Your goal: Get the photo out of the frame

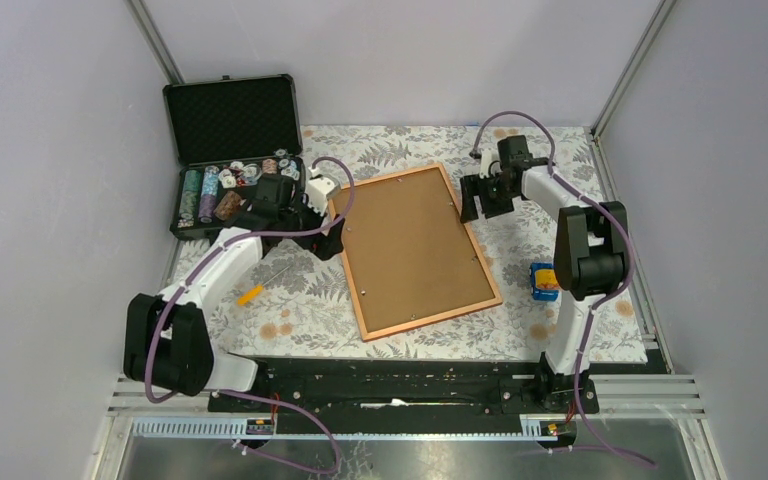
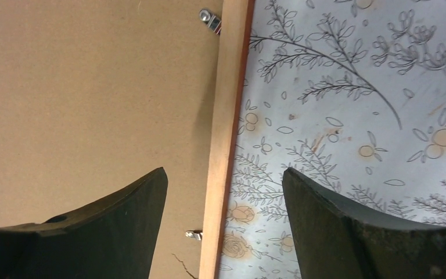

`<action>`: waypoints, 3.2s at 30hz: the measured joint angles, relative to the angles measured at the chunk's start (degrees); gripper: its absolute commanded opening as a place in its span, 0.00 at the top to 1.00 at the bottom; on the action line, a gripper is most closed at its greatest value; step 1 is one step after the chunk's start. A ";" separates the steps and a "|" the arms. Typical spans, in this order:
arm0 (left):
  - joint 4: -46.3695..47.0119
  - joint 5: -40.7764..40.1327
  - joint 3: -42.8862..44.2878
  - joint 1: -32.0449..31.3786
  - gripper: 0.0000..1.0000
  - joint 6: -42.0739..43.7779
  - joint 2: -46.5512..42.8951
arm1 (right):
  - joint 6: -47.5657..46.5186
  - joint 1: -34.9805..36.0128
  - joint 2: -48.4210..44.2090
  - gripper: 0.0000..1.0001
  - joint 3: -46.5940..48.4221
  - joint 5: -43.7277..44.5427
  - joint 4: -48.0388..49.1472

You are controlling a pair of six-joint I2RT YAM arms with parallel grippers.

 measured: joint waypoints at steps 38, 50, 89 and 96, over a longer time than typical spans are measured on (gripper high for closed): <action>-15.82 5.68 -6.58 -1.49 0.01 46.42 -10.05 | -33.16 5.70 6.88 0.88 4.55 9.68 0.81; -12.20 -1.62 -3.67 -20.37 0.27 65.79 7.58 | -38.95 6.58 9.42 0.85 8.20 3.50 -0.46; -10.67 -9.51 6.34 -48.26 0.66 18.03 20.74 | -40.30 19.08 17.18 0.80 18.99 0.09 1.70; -10.88 -9.40 5.49 -49.51 0.41 15.58 19.61 | -38.10 19.93 16.39 0.52 17.40 0.31 3.74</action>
